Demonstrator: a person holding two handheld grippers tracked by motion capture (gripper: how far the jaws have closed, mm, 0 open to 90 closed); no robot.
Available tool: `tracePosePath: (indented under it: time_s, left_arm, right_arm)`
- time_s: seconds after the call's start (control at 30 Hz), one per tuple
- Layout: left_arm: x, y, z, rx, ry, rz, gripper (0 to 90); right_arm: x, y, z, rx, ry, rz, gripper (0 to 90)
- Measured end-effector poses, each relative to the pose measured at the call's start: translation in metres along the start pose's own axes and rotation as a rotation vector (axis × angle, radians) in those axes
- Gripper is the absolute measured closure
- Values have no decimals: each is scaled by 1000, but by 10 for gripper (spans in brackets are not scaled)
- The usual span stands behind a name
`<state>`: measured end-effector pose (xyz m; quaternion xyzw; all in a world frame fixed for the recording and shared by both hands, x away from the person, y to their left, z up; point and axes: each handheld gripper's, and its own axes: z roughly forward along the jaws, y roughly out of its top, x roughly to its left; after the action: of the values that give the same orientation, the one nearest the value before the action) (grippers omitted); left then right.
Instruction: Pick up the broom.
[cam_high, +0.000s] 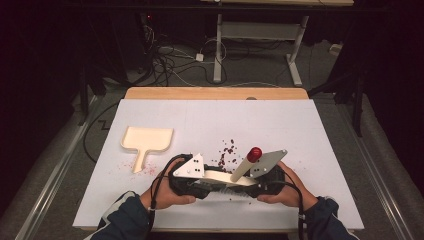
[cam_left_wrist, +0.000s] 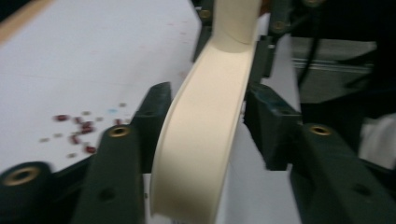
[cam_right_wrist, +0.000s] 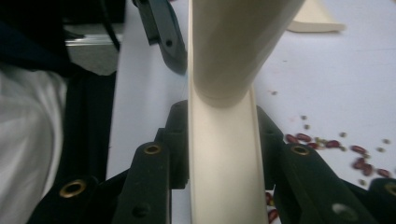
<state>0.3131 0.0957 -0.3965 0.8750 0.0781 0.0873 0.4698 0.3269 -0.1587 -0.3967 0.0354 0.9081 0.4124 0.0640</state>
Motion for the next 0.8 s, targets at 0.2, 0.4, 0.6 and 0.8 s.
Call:
tracePosePath:
  time_s: [0.2,0.4,0.6,0.8]
  left_arm:
    - [-2,-1,-27,-65,216,-5,264]
    - [-2,-24,-54,-39,371,-24,219]
    - [-2,-56,-73,5,454,-71,217]
    - [-9,-100,-93,78,504,-143,225]
  right_arm:
    - [0,-2,-8,14,-64,41,673]
    - [-4,-3,-19,-18,-124,88,672]
    - [-5,-4,-35,-43,-174,120,672]
    - [-1,-12,-52,-29,-196,130,672]
